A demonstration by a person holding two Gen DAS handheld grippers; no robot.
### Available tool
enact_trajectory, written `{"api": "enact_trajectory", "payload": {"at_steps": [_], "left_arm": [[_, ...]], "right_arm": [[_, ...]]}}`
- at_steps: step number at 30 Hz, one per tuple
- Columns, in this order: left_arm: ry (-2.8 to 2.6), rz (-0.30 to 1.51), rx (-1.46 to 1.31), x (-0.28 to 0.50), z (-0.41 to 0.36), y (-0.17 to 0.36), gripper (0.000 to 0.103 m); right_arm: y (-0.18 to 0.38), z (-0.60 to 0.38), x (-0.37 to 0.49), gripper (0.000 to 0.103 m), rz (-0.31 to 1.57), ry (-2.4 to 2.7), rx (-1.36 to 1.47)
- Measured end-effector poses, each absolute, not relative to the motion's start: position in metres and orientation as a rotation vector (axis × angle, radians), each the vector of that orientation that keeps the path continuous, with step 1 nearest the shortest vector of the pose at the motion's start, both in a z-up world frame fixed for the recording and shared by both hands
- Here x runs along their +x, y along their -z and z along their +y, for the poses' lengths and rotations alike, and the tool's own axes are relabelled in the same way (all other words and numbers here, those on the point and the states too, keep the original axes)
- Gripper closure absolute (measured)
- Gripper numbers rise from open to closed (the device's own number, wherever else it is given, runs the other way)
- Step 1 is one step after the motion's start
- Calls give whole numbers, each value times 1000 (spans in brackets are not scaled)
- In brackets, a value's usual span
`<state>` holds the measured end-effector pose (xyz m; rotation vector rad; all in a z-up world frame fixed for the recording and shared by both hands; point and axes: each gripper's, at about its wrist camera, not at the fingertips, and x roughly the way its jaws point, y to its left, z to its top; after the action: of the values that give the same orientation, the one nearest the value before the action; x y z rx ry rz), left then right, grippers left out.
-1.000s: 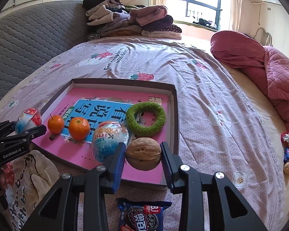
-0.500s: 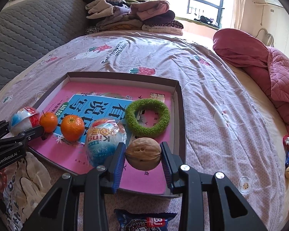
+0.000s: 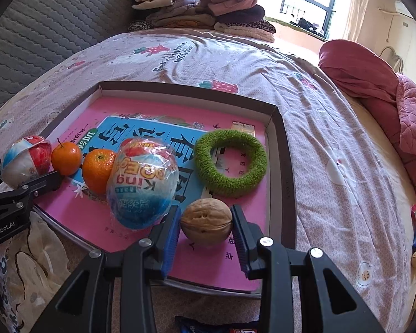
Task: Organize objects
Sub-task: 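Lower the Kinder egg into the tray with left gripper while right gripper lowers the walnut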
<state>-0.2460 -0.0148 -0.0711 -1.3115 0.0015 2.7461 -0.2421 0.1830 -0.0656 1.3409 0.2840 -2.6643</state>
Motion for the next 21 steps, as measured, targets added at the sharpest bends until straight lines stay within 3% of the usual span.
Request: {"api": "enact_trajectory", "payload": {"at_steps": [21], "left_arm": [[-2745, -41, -1304, -243, -22, 69, 50]], "right_arm": [[68, 186, -245, 66, 249, 2658, 1389]]}}
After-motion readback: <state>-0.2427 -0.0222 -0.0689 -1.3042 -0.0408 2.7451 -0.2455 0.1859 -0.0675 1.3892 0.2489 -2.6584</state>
